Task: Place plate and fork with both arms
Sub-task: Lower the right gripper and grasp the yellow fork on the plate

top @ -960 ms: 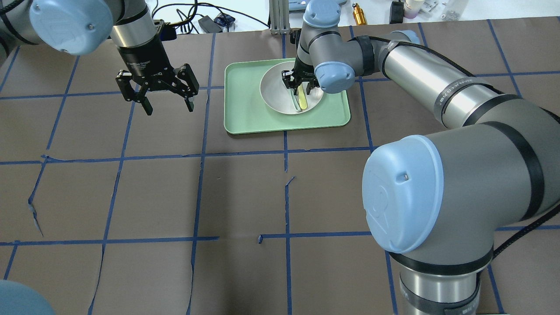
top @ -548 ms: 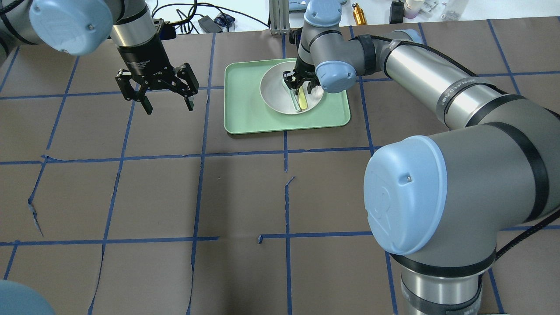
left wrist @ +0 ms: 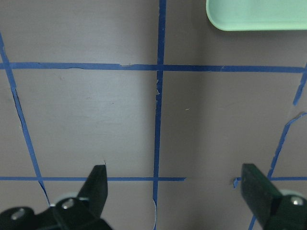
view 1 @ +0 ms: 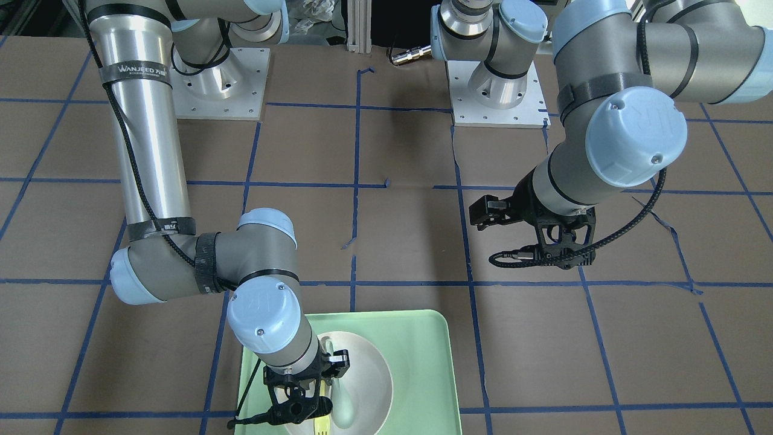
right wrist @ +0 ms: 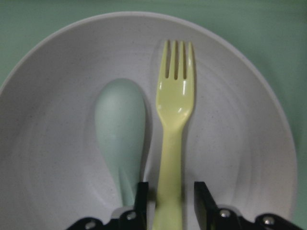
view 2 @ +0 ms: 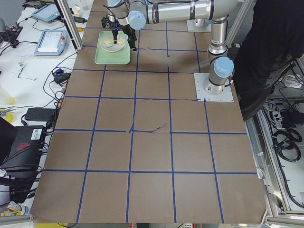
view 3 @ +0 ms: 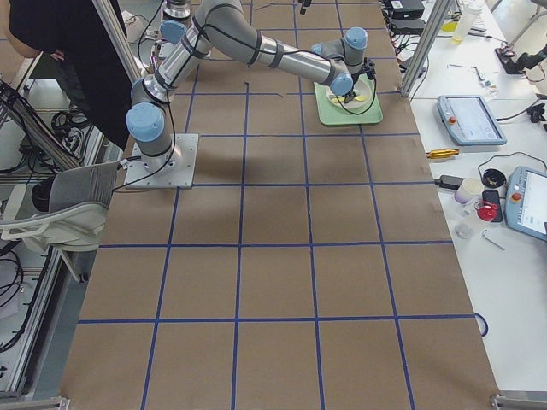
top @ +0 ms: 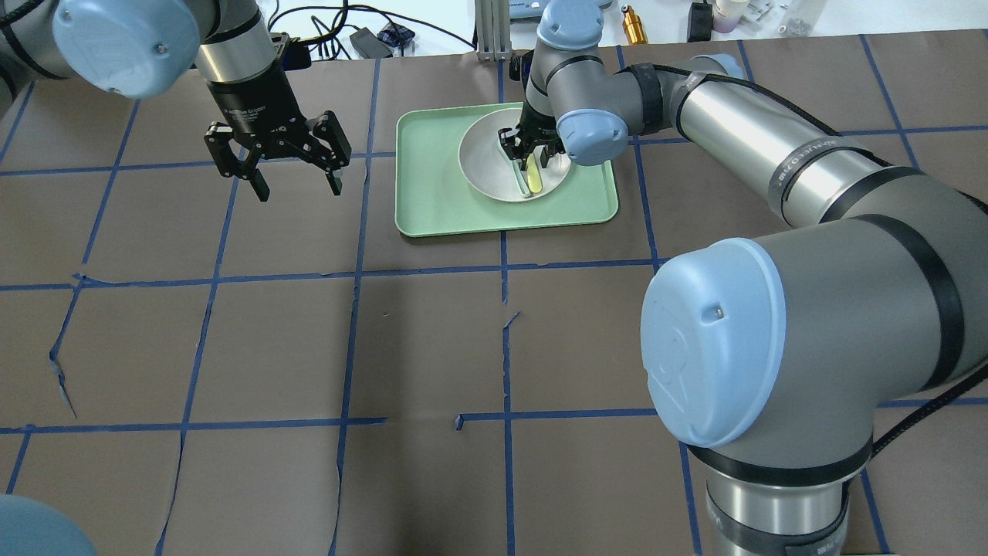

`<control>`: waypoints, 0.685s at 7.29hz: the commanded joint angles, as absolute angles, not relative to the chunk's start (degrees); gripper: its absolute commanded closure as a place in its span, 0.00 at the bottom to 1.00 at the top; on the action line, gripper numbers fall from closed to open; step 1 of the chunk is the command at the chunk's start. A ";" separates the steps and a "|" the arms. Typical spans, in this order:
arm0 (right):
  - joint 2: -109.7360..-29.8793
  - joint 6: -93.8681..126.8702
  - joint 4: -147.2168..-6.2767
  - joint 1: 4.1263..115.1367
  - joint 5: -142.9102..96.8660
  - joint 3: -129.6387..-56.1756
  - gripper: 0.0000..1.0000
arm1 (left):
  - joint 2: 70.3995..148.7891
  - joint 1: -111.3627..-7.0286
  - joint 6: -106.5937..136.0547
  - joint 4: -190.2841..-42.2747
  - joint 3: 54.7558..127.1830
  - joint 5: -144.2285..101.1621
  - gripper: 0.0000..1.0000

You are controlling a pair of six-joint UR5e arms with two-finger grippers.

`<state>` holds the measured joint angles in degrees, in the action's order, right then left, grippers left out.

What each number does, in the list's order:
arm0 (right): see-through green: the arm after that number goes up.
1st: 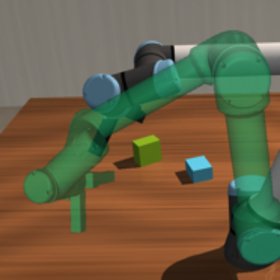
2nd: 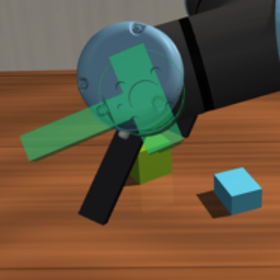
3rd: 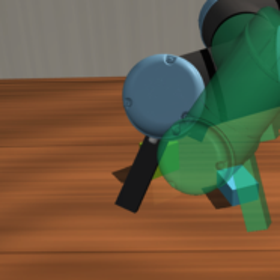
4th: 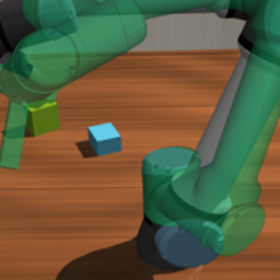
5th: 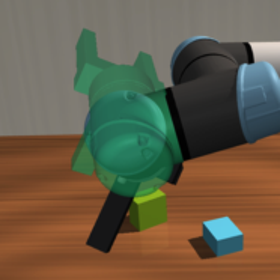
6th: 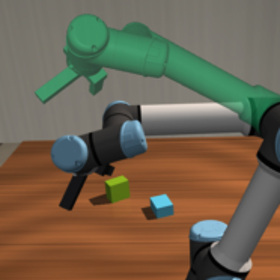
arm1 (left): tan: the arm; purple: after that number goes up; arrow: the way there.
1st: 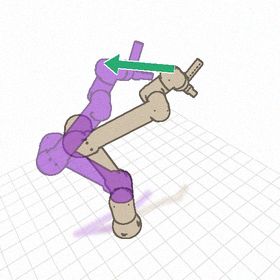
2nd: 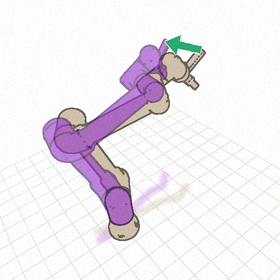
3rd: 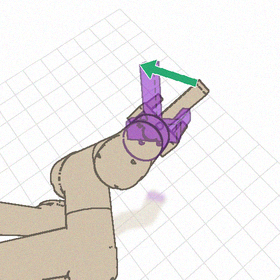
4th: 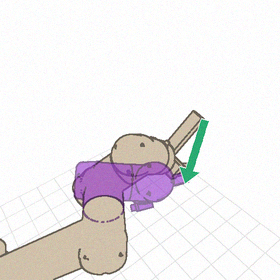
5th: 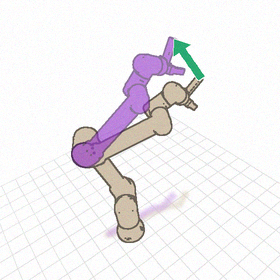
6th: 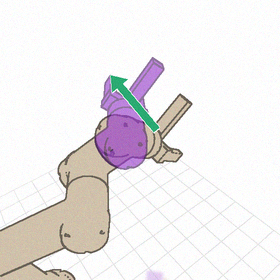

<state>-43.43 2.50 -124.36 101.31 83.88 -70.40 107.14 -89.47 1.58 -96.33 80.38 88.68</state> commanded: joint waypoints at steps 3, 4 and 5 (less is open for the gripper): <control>-43.33 2.72 -124.28 101.25 84.20 -70.75 1.00 | 107.05 -89.47 1.58 -96.33 80.42 88.77 0.00; -43.68 3.51 -124.10 101.25 84.46 -70.66 1.00 | 107.05 -89.47 1.58 -96.33 80.42 88.77 0.00; -44.29 5.34 -123.93 101.34 84.46 -70.49 1.00 | 107.05 -89.47 1.58 -96.33 80.42 88.77 0.00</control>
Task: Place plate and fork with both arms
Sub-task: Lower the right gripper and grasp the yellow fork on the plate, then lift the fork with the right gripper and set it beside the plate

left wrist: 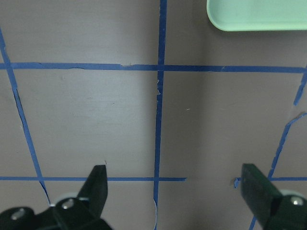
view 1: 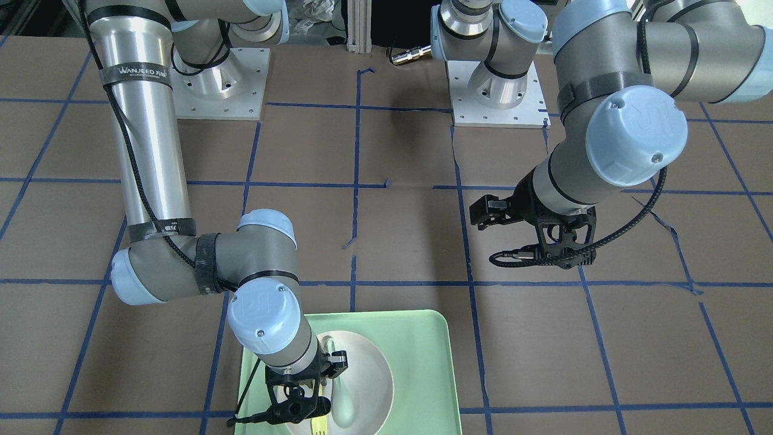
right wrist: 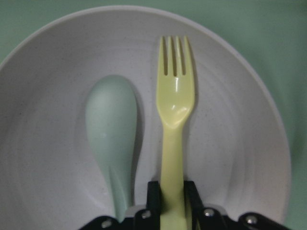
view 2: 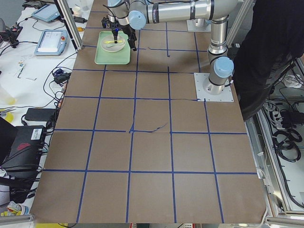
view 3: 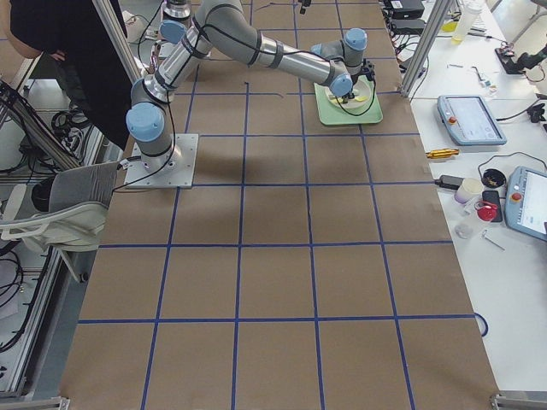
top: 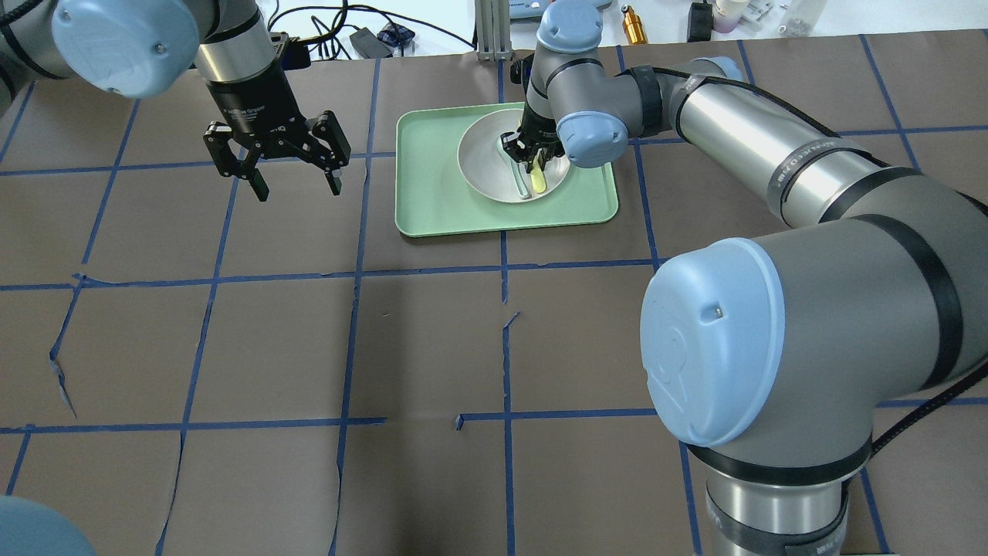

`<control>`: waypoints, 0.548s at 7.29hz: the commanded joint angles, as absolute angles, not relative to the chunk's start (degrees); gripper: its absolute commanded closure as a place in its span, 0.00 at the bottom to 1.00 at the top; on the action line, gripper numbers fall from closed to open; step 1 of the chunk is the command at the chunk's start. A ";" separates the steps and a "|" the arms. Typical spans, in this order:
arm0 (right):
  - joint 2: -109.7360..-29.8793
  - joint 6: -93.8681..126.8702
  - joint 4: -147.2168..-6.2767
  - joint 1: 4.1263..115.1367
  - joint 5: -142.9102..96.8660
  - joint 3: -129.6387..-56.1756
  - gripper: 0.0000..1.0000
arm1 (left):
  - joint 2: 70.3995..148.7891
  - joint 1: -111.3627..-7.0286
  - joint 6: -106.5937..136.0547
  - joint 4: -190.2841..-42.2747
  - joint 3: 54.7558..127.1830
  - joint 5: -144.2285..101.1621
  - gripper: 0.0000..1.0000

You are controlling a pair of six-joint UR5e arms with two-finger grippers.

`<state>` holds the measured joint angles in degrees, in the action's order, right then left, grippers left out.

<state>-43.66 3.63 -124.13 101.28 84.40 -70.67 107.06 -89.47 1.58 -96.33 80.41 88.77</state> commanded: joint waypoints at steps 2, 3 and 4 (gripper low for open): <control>-46.75 8.52 -123.66 101.16 84.29 -70.40 1.00 | 107.05 -89.47 1.58 -96.33 80.42 88.77 0.00; -48.24 9.22 -123.49 100.20 84.46 -70.49 1.00 | 107.05 -89.47 1.58 -96.33 80.42 88.77 0.00; -48.86 8.10 -123.31 97.67 84.46 -71.01 1.00 | 107.05 -89.39 1.58 -96.33 80.42 88.77 0.00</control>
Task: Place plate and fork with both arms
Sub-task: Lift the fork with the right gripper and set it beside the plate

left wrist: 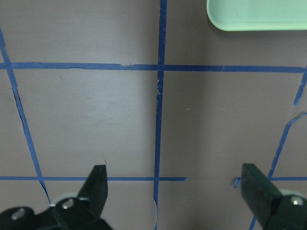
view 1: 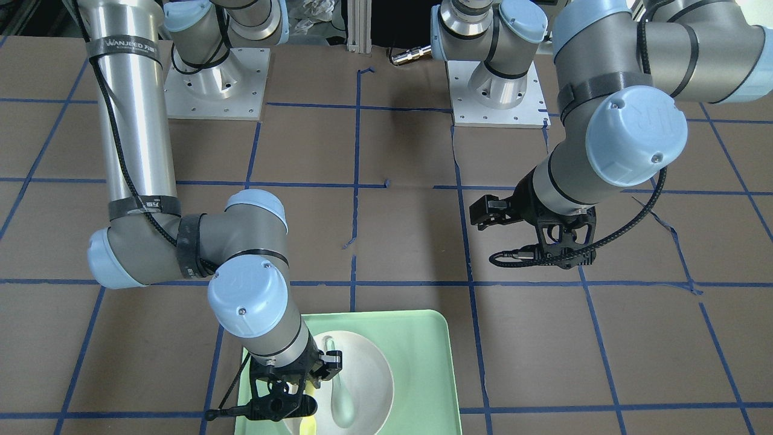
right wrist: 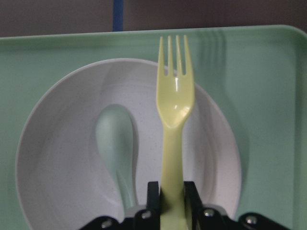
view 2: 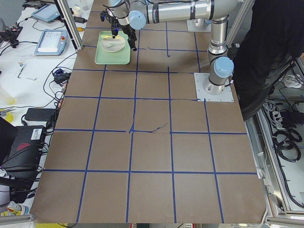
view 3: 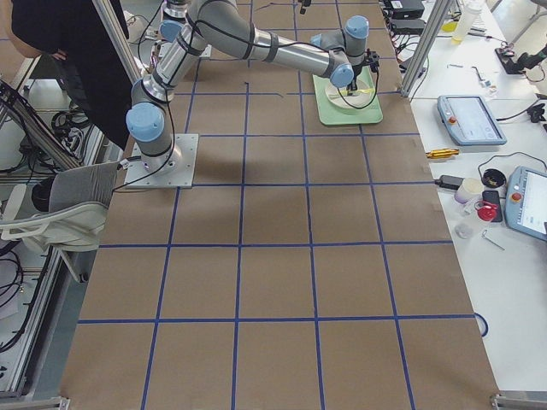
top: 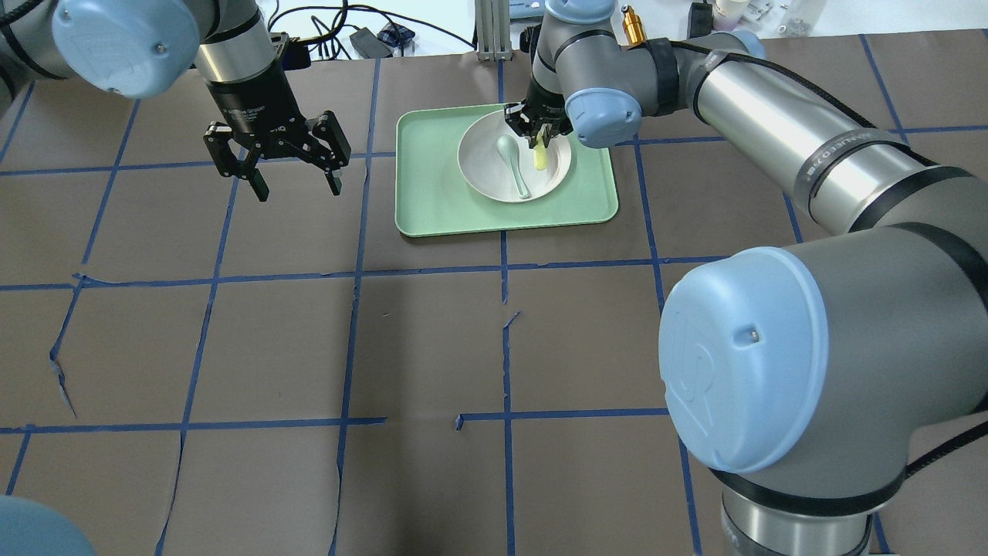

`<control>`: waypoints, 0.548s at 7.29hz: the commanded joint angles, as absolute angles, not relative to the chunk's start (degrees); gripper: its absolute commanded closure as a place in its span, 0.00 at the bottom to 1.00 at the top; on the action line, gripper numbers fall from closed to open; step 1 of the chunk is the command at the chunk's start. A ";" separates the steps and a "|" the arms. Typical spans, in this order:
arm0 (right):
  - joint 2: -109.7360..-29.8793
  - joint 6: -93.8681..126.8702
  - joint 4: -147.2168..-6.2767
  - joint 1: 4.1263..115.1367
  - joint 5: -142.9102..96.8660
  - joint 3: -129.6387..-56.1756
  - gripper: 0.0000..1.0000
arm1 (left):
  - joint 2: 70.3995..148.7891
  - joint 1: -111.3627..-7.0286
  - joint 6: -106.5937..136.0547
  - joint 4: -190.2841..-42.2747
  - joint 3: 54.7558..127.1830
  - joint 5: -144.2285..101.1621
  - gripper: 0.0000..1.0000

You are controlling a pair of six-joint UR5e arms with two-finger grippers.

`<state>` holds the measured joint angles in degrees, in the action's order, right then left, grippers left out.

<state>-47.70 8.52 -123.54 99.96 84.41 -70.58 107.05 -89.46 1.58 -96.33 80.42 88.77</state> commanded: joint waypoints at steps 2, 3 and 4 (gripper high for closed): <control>-48.34 2.21 -120.68 94.14 83.76 -72.93 1.00 | 107.05 -89.47 1.58 -96.33 80.42 88.77 0.00; -48.08 1.68 -120.67 94.04 83.50 -74.43 1.00 | 107.05 -89.47 1.67 -96.33 80.51 88.77 0.00; -48.08 1.76 -120.67 94.04 83.41 -75.05 1.00 | 106.96 -89.47 1.84 -96.33 80.94 88.77 0.00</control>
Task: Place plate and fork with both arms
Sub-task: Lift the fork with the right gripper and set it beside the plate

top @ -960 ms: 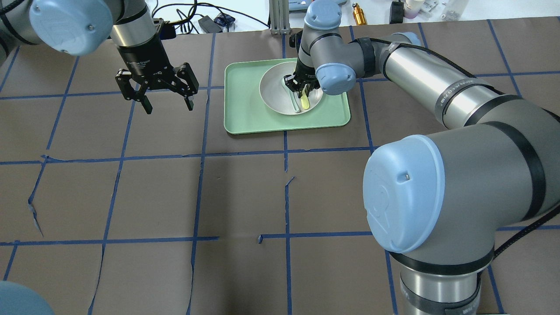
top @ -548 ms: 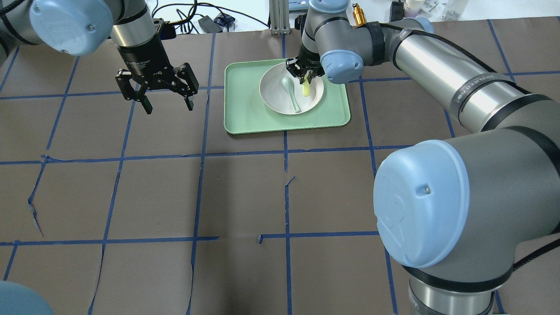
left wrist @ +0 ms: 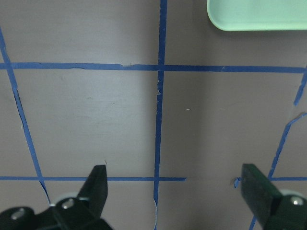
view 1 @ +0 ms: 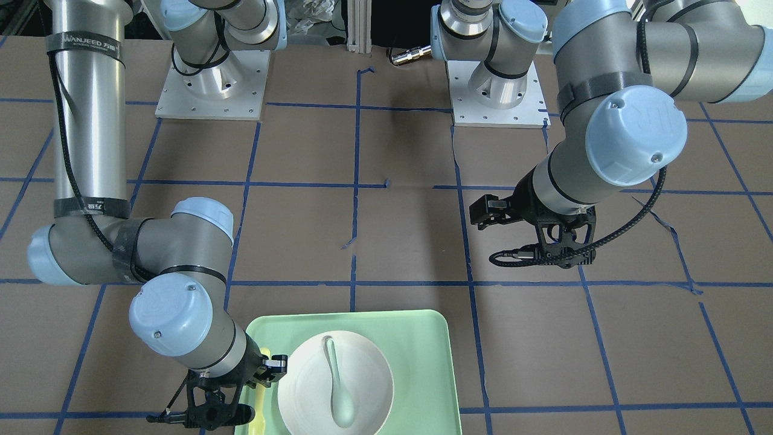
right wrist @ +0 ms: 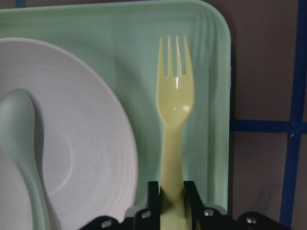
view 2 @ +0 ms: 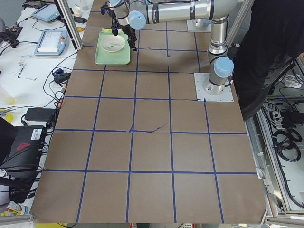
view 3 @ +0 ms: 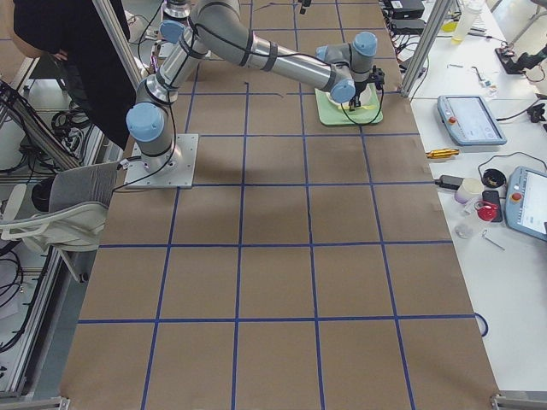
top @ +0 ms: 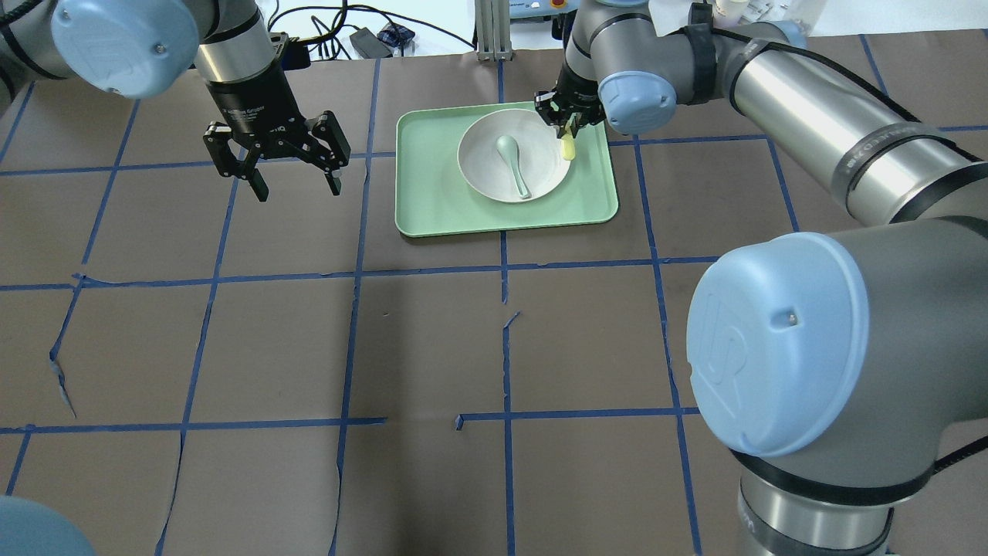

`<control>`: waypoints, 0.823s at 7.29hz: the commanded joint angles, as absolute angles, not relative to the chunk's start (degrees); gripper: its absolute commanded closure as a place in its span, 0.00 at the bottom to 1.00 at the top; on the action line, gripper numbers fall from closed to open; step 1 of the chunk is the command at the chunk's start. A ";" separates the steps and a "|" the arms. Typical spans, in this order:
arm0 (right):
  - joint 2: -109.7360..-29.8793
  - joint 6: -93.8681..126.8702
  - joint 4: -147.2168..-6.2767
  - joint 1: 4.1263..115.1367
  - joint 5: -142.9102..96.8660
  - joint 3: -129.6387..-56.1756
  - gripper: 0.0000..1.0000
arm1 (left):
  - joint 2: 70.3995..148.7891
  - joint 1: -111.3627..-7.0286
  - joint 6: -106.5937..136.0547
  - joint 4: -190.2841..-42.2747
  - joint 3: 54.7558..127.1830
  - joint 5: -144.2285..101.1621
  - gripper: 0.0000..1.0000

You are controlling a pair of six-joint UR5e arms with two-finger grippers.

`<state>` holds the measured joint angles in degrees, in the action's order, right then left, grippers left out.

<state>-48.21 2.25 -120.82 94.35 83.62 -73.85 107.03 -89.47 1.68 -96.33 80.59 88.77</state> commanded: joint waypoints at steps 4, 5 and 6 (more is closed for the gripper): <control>-48.95 1.58 -120.67 94.04 84.29 -76.20 0.00 | 106.96 -89.56 1.94 -95.98 81.12 88.59 0.00; -51.13 1.84 -120.15 94.04 84.81 -76.29 0.00 | 106.96 -89.56 2.11 -94.32 80.86 88.33 0.00; -55.15 1.85 -113.27 94.04 88.56 -76.29 0.00 | 106.70 -90.00 2.46 -93.61 80.42 88.42 0.00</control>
